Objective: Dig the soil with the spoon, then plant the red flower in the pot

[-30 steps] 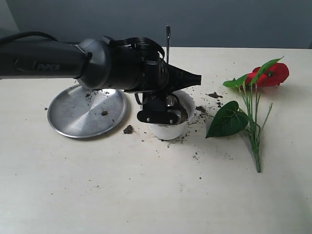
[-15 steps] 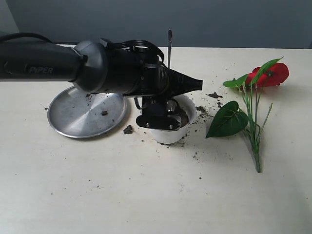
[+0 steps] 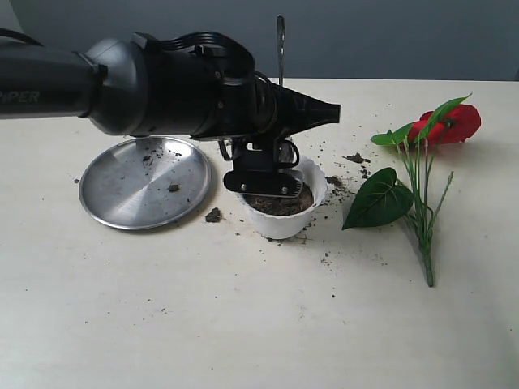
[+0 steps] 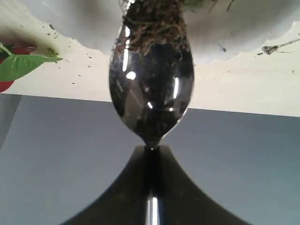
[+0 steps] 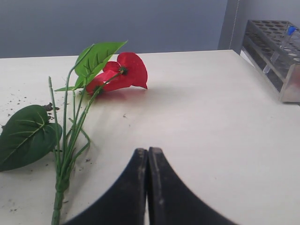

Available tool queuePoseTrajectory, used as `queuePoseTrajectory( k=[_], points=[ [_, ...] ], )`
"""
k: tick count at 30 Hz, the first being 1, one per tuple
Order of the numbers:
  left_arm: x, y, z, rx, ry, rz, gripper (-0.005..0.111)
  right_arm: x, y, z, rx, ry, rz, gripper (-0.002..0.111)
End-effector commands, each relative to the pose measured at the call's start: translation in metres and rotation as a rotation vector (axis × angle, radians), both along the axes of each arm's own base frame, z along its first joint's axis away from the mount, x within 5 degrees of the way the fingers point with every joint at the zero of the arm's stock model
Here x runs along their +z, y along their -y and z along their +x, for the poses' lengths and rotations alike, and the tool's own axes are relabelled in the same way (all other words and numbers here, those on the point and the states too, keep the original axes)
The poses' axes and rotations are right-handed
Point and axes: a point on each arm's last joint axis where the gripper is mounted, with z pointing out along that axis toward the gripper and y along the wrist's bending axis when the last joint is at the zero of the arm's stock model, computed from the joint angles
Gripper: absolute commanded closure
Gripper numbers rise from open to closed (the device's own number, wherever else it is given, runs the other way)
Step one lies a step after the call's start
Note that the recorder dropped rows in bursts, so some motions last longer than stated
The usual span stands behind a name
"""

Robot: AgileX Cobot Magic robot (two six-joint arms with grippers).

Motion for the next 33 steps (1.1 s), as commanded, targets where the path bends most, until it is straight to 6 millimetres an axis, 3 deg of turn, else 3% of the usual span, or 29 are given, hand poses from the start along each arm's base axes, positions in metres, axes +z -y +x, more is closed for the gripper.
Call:
queuePoseTrajectory(
  k=[1, 11, 17, 25, 33],
  points=[
    [0.005, 0.006, -0.002, -0.070, 0.049, 0.018, 0.106, 0.000, 0.000, 0.000, 0.003, 0.005, -0.001, 0.108],
    [0.008, -0.017, 0.018, -0.020, 0.060, -0.020, 0.106, 0.000, 0.000, 0.000, 0.003, 0.005, -0.001, 0.108],
    [0.005, -0.015, 0.018, -0.023, 0.044, -0.050, 0.106, 0.000, 0.000, 0.000, 0.003, 0.005, -0.001, 0.108],
    [-0.022, -0.009, 0.019, -0.008, -0.025, -0.046, 0.106, 0.000, 0.000, 0.000, 0.003, 0.005, -0.001, 0.108],
    [-0.025, -0.001, 0.012, 0.006, -0.064, -0.083, 0.106, 0.000, 0.000, 0.000, 0.003, 0.005, -0.001, 0.108]
  ],
)
